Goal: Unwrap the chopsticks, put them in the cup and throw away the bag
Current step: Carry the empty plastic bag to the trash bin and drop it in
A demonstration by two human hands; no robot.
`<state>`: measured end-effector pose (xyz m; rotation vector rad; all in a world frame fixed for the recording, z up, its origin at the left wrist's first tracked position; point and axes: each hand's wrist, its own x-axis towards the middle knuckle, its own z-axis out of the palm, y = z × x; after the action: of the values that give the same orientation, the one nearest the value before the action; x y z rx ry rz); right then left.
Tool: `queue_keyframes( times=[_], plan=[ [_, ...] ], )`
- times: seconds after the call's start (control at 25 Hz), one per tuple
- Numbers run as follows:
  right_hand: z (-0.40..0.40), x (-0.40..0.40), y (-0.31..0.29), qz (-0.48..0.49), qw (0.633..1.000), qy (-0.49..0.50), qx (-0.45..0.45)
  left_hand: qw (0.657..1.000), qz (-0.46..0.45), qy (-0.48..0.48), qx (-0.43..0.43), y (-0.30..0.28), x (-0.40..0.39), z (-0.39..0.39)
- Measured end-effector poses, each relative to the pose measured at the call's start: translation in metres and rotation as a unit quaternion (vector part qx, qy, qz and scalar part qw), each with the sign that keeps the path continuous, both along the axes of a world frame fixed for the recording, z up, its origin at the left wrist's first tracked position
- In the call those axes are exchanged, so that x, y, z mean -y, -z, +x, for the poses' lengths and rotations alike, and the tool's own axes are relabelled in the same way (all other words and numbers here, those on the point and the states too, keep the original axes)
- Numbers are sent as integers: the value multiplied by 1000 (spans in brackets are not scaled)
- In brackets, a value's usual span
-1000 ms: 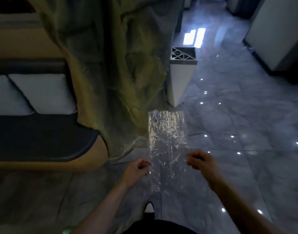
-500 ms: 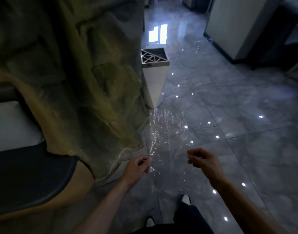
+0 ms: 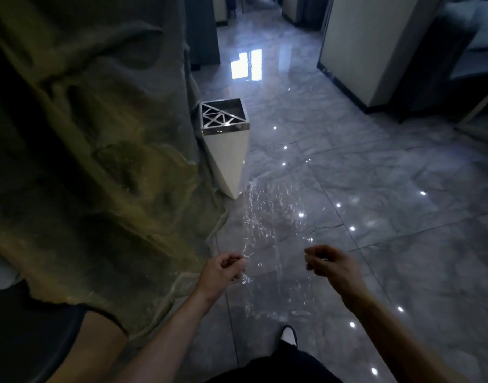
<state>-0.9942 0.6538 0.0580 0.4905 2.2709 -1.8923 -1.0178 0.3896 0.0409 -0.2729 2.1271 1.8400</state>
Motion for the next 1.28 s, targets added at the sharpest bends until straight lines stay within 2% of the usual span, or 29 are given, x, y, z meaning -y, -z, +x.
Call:
queue_keyframes(
  times=[0.24, 0.56, 0.88, 1.28],
  plan=[
    [-56, -74, -7, 3, 1000, 0, 4, 1000, -23, 8, -3, -1, -71, -62],
    [-111, -124, -1, -1, 1000, 20, 15, 998, -36, 46, -6, 15, -115, -129],
    [-198, -139, 9, -6, 998, 50, 29, 997, -27, 77, -16, 31, -130, -232],
    [-331, -118, 5, 5, 996, 62, 56, 995, -39, 85, -29, 40, -110, -375]
  ],
)
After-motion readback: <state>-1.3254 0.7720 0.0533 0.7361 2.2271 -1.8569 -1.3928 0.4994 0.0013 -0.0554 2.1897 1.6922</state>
